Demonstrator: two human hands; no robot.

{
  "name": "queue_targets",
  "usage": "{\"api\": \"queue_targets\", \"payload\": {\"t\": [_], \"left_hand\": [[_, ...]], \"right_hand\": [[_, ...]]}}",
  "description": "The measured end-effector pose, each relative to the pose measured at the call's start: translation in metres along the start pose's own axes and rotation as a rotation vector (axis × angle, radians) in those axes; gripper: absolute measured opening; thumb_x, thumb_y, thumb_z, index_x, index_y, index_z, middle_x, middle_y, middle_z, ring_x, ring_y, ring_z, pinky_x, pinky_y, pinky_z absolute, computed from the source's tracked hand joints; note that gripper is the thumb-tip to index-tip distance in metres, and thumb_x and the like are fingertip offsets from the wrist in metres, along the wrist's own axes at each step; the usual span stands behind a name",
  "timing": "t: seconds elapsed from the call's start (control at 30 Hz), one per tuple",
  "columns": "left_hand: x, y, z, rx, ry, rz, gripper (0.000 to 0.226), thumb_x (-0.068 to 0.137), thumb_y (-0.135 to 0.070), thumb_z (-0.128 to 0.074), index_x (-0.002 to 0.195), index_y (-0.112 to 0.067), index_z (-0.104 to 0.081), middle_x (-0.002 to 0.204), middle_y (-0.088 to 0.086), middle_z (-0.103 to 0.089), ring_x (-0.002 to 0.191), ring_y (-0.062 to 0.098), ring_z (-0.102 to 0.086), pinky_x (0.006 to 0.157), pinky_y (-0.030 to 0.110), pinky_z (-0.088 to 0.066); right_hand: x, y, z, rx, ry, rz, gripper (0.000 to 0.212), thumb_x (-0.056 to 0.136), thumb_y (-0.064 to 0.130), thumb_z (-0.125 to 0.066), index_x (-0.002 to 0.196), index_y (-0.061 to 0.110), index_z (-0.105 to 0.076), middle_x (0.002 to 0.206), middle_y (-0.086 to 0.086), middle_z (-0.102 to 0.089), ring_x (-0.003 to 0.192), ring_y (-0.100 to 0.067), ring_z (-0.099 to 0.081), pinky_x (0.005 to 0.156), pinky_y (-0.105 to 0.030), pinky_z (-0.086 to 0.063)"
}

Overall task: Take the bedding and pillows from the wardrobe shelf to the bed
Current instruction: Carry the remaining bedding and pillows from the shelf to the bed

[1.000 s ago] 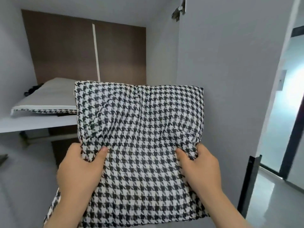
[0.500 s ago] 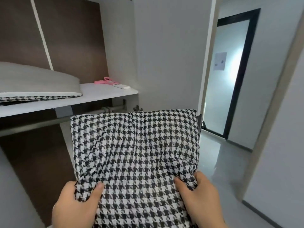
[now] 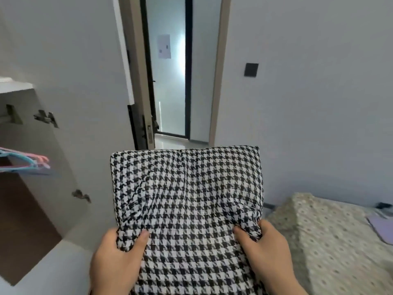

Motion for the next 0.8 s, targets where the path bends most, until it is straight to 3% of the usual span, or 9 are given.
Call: {"api": "queue_targets", "payload": {"t": [0.1, 0.2, 0.33, 0.43, 0.5, 0.6, 0.8], "left_hand": [[-0.024, -0.025, -0.048, 0.028, 0.138, -0.061, 0.027, 0.077, -0.041, -0.074, 0.079, -0.029, -0.049, 0.079, -0.003, -0.063, 0.074, 0.017, -0.058, 0.071, 0.04, -0.052], [-0.045, -0.047, -0.089, 0.077, 0.223, -0.142, 0.038, 0.075, -0.05, -0.071, 0.095, -0.021, -0.057, 0.09, 0.0, -0.065, 0.083, 0.025, -0.061, 0.076, 0.044, -0.054], [-0.099, -0.096, -0.151, 0.018, 0.336, -0.309, 0.03, 0.079, -0.038, -0.073, 0.091, -0.018, -0.055, 0.079, -0.006, -0.059, 0.069, 0.013, -0.054, 0.061, 0.032, -0.044], [-0.146, -0.124, -0.201, 0.003, 0.445, -0.416, 0.033, 0.079, -0.04, -0.072, 0.09, -0.014, -0.055, 0.075, -0.002, -0.059, 0.066, 0.016, -0.055, 0.061, 0.034, -0.048], [-0.176, -0.139, -0.231, -0.025, 0.509, -0.469, 0.036, 0.079, -0.041, -0.071, 0.094, -0.012, -0.055, 0.076, -0.004, -0.059, 0.066, 0.014, -0.054, 0.058, 0.031, -0.045], [-0.229, -0.163, -0.278, -0.06, 0.637, -0.549, 0.028, 0.08, -0.04, -0.071, 0.09, -0.022, -0.052, 0.077, -0.007, -0.058, 0.067, 0.013, -0.055, 0.055, 0.026, -0.042], [-0.337, -0.188, -0.367, -0.086, 0.925, -0.67, 0.031, 0.078, -0.048, -0.07, 0.096, -0.031, -0.052, 0.087, -0.011, -0.063, 0.076, 0.015, -0.062, 0.067, 0.04, -0.056]], "right_hand": [[-0.006, -0.045, 0.054, -0.019, -0.142, -0.051, 0.034, 0.073, 0.062, -0.068, 0.082, 0.031, -0.06, 0.073, 0.015, -0.069, 0.069, -0.001, -0.064, 0.066, -0.028, -0.054], [-0.011, -0.074, 0.1, -0.017, -0.212, -0.101, 0.033, 0.074, 0.059, -0.069, 0.084, 0.029, -0.06, 0.075, 0.013, -0.069, 0.069, -0.004, -0.064, 0.066, -0.031, -0.055], [-0.027, -0.117, 0.181, -0.054, -0.316, -0.148, 0.03, 0.079, 0.056, -0.067, 0.082, 0.028, -0.057, 0.072, 0.01, -0.067, 0.066, -0.005, -0.063, 0.06, -0.028, -0.053], [-0.046, -0.152, 0.24, -0.074, -0.388, -0.207, 0.028, 0.083, 0.053, -0.065, 0.08, 0.028, -0.053, 0.076, 0.012, -0.063, 0.068, -0.003, -0.058, 0.054, -0.021, -0.043], [-0.059, -0.181, 0.274, -0.094, -0.475, -0.25, 0.031, 0.081, 0.059, -0.063, 0.08, 0.029, -0.054, 0.077, 0.013, -0.064, 0.07, -0.004, -0.059, 0.059, -0.026, -0.05], [-0.087, -0.226, 0.32, -0.1, -0.585, -0.341, 0.033, 0.079, 0.063, -0.062, 0.081, 0.031, -0.054, 0.076, 0.013, -0.065, 0.069, -0.005, -0.062, 0.064, -0.032, -0.057], [-0.171, -0.293, 0.393, -0.068, -0.804, -0.539, 0.029, 0.082, 0.055, -0.065, 0.082, 0.028, -0.057, 0.077, 0.01, -0.067, 0.069, -0.008, -0.063, 0.063, -0.03, -0.055]]}}
Point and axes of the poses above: each hand's wrist, its own x-axis towards the middle knuckle, its own z-axis out of the back of the hand, y = z × x, the point moved 6 cm from there along x, towards the middle knuckle
